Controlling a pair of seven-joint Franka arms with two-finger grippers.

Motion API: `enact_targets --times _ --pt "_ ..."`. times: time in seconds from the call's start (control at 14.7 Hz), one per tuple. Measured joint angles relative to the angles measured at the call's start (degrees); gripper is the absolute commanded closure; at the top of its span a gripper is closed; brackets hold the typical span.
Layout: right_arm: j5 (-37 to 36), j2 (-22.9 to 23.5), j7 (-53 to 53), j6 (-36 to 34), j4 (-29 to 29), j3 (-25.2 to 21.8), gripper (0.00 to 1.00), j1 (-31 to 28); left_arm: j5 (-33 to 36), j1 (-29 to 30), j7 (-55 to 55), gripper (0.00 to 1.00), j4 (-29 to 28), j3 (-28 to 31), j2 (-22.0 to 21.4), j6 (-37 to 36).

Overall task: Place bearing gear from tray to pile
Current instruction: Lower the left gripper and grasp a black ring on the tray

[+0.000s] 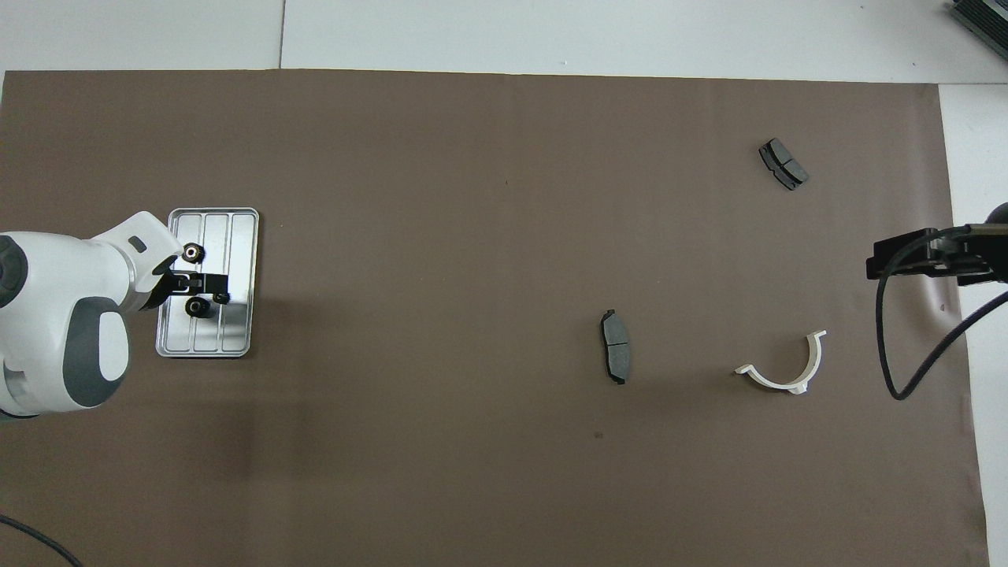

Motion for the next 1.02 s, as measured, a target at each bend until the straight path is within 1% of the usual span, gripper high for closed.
enact_targets --times 0.27,0.34,0.55,1.02 --pt "0.0 0.0 0.0 0.0 0.0 0.0 0.0 0.0 -0.06 0.74 0.05 0.24 -1.78 0.02 0.0 0.22" --pt "0.0 0.0 0.0 0.0 0.0 0.0 0.0 0.0 -0.08 1.05 0.05 0.25 -2.07 0.02 0.0 0.31" --pt "0.0 0.0 0.0 0.0 0.0 0.0 0.0 0.0 -0.26 1.68 0.06 0.32 -2.5 0.02 0.0 0.41" --pt "0.0 0.0 0.0 0.0 0.0 0.0 0.0 0.0 -2.0 2.15 0.06 0.32 -2.83 0.04 0.0 1.59"
